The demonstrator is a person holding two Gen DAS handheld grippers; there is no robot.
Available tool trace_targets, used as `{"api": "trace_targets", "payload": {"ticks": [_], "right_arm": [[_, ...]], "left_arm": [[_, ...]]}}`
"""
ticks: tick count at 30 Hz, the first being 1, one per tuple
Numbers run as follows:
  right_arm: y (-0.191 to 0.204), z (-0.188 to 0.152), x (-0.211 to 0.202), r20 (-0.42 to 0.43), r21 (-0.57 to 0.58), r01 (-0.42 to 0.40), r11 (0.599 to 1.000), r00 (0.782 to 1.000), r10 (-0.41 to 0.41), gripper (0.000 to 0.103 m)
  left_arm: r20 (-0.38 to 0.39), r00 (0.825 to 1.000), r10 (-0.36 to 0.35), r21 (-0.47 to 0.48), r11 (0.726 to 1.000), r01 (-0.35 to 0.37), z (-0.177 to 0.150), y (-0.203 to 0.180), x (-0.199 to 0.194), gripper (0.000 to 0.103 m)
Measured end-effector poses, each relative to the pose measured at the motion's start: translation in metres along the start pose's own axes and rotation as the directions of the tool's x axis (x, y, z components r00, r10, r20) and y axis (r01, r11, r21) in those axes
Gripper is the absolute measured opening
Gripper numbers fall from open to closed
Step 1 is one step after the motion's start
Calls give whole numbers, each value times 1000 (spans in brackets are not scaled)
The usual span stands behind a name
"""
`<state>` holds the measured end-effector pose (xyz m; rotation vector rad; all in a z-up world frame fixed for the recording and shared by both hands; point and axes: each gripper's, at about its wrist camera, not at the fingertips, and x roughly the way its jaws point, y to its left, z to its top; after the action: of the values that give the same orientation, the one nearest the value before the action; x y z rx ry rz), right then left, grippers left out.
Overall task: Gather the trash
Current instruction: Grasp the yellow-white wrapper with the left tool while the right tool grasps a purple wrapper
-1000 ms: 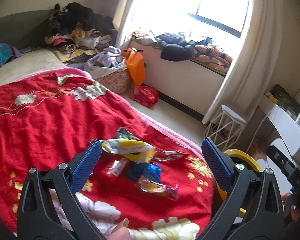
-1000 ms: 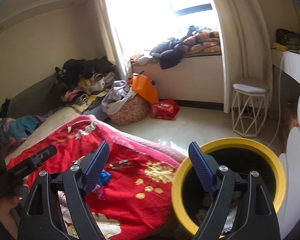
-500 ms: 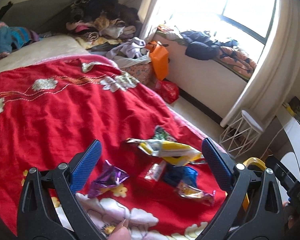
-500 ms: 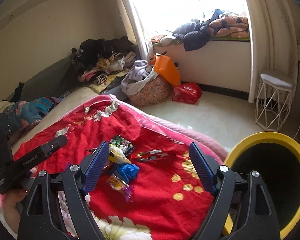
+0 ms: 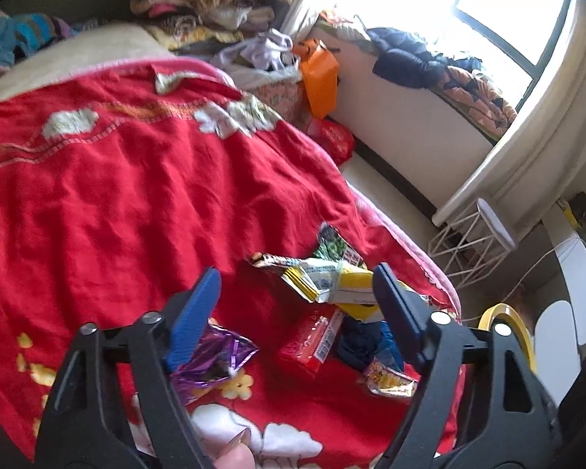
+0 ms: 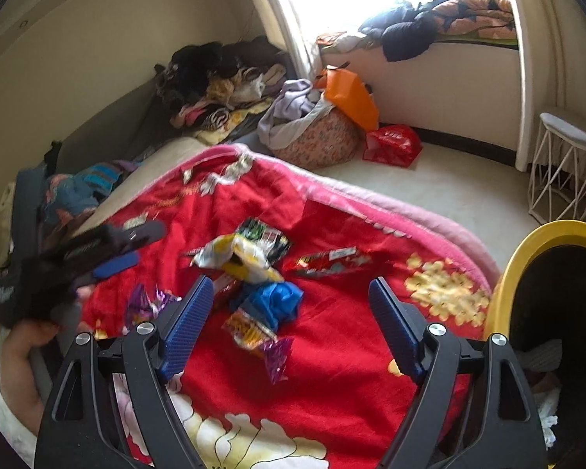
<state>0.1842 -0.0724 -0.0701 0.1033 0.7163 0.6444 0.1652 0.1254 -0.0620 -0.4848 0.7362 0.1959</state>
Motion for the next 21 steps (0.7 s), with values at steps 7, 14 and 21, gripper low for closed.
{"api": "trace_targets", "payload": {"ticks": [7, 14, 21], "right_arm": [[3, -6, 7, -33, -21, -46, 999, 998, 45, 75], [4, -6, 25, -120, -23, -67, 997, 991, 64, 61], [7, -14, 46, -236, -23, -77, 997, 969, 70, 43]], "left_arm": [[-65, 998, 6, -32, 999, -8, 5, -1, 29, 66], [-125, 992, -18, -122, 993, 2, 3, 12, 51, 55], [-132, 989, -61, -177, 983, 37, 0, 20, 56, 45]]}}
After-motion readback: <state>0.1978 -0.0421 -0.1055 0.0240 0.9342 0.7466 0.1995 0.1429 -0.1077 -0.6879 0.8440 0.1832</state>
